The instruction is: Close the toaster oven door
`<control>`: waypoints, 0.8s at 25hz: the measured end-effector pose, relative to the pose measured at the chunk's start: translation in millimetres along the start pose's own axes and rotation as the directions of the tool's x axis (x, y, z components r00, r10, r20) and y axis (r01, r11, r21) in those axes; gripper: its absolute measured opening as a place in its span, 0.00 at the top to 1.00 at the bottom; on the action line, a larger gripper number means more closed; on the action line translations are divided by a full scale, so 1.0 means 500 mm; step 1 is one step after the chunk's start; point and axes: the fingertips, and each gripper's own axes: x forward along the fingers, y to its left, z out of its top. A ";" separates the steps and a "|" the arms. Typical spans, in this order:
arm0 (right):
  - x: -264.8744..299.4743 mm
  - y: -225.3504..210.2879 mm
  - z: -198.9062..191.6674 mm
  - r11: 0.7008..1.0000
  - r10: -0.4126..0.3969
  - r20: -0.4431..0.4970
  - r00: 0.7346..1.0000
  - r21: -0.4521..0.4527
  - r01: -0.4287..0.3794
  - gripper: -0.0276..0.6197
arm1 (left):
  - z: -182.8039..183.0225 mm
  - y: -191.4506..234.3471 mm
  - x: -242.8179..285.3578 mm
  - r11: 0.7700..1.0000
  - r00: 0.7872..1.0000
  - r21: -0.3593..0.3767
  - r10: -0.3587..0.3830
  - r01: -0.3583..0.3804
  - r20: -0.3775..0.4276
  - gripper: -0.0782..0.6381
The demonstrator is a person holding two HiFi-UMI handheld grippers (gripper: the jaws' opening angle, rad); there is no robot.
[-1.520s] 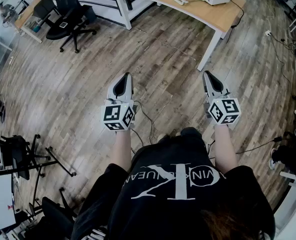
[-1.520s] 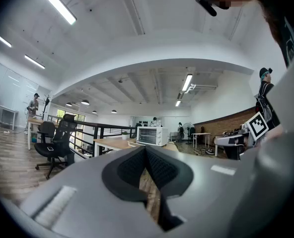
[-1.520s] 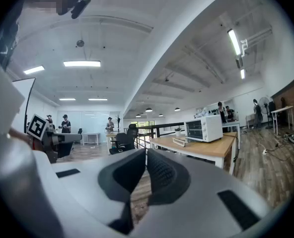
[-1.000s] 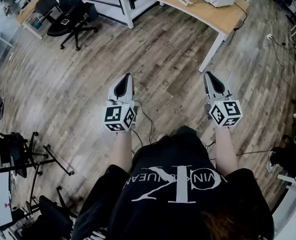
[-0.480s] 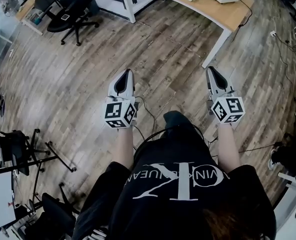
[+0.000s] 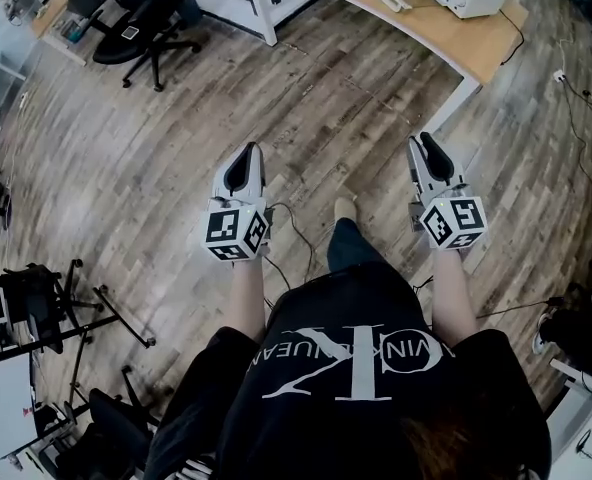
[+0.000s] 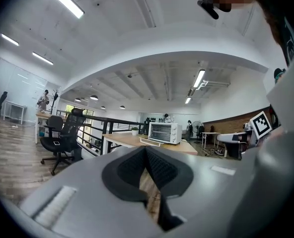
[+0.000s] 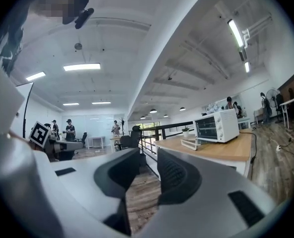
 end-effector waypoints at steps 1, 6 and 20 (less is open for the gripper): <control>0.019 -0.006 0.000 1.000 0.005 -0.008 1.000 -0.002 -0.005 0.85 | 0.001 0.007 0.018 1.000 1.000 -0.004 0.003 -0.003 -0.004 0.88; 0.099 -0.051 -0.003 1.000 0.020 -0.041 0.999 -0.011 -0.021 0.85 | 0.001 0.020 0.110 1.000 1.000 -0.010 -0.005 0.005 -0.026 0.88; 0.279 -0.226 0.000 1.000 -0.005 -0.061 0.998 0.027 0.006 0.85 | 0.042 0.064 0.357 1.000 0.999 0.008 -0.006 0.006 -0.038 0.88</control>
